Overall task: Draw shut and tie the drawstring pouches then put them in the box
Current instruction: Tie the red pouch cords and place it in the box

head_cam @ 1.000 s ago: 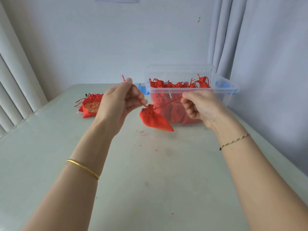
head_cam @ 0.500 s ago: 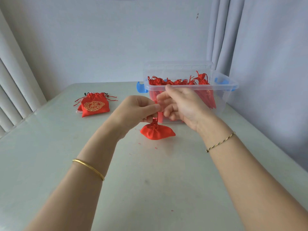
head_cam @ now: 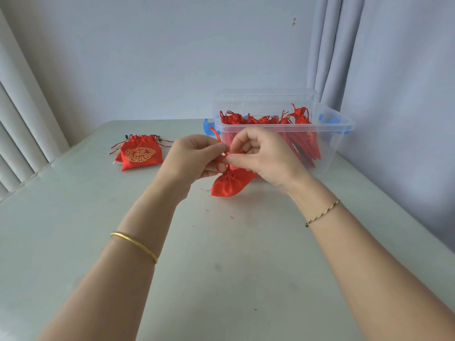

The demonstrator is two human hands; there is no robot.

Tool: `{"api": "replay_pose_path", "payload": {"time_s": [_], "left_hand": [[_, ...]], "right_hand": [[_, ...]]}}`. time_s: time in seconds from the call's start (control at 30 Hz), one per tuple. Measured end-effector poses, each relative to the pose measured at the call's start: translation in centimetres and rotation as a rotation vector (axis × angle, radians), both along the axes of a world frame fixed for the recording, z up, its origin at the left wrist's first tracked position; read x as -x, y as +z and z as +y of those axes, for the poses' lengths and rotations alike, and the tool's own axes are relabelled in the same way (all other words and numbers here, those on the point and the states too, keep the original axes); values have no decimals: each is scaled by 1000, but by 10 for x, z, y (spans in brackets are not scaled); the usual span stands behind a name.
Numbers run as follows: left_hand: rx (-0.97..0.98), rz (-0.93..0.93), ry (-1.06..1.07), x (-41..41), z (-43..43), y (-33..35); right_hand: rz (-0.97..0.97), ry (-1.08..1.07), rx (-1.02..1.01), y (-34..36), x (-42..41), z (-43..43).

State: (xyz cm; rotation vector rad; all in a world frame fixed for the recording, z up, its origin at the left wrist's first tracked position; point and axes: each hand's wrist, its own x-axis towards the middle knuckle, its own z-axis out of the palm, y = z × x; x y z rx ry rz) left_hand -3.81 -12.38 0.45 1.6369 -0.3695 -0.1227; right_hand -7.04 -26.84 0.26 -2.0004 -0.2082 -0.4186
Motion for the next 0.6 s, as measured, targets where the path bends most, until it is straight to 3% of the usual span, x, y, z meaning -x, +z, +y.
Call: {"api": "replay_pose_path", "payload": {"time_s": [0.37,0.43,0.5,0.6], "left_hand": [[23,10,77,-3,2,1],[42,37,39,-4,4,4],[-12,9,70,-4,5,6],[-162,-205,156,3,5,13]], "right_hand": [[-315,-130,440,-7,-2,10],[-224,-156,368,-7,-3,7],[-90,-159,170,-7,-5,3],[119,-103,-211,-7,-5,-3]]}}
